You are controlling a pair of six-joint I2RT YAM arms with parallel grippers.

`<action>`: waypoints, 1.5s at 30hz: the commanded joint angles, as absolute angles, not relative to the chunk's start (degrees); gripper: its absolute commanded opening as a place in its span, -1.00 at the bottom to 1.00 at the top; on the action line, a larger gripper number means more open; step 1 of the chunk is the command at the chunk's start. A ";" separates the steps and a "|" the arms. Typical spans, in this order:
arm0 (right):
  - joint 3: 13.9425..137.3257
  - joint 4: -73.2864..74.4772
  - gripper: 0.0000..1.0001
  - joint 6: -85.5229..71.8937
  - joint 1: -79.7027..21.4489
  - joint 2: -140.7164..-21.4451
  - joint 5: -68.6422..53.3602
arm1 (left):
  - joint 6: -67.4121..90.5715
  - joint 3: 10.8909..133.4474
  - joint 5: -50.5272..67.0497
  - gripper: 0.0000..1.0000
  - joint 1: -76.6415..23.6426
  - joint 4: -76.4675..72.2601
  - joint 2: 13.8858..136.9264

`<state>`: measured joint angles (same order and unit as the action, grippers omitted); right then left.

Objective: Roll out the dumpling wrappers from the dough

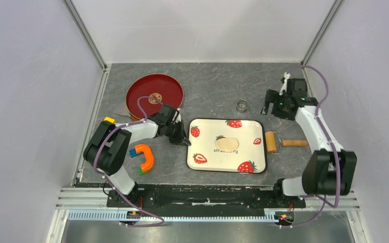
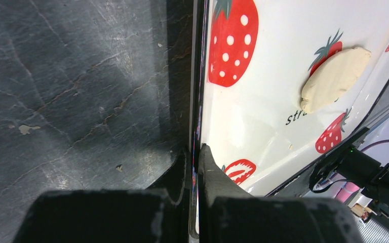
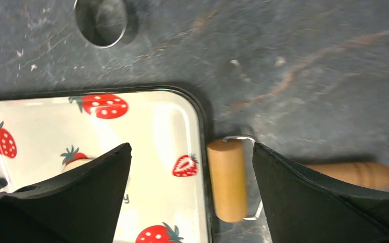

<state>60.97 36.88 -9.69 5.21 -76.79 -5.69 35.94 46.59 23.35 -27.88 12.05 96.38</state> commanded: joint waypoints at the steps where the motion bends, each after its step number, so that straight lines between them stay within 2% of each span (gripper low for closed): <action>1: 66.23 34.01 0.75 -11.04 1.41 -84.46 -9.87 | 31.68 43.42 13.18 -0.96 -28.48 18.38 102.03; 6: 72.20 31.99 0.52 -12.77 -1.67 -93.85 -10.97 | 31.59 43.68 13.29 -0.96 -28.48 18.45 102.46; 14: 84.39 33.38 0.40 -13.53 -3.47 -108.42 -14.15 | 31.17 44.14 14.14 -0.96 -28.50 18.37 103.17; 19: 90.90 36.71 0.20 -12.82 -4.45 -115.06 -11.33 | 31.07 44.29 14.44 -0.96 -28.48 18.37 103.51; 23: 92.72 37.22 -0.15 -12.74 -4.82 -118.08 -10.67 | 31.10 44.25 14.48 -0.96 -28.50 18.44 103.45; 29: 92.49 37.06 -0.37 -12.61 -5.00 -120.21 -10.43 | 30.85 44.21 14.60 -0.96 -28.48 18.28 103.34; 35: 91.57 35.81 -0.98 -12.45 -5.10 -117.96 -10.20 | 30.87 44.30 14.59 -0.96 -28.48 18.30 103.36; 45: 91.73 38.27 -1.00 -10.90 -5.53 -108.13 -10.02 | 30.95 44.13 14.42 -0.96 -28.48 18.46 102.83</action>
<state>90.54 37.65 -12.16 -4.82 -115.81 -10.39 34.87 47.64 24.53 -27.59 13.21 97.60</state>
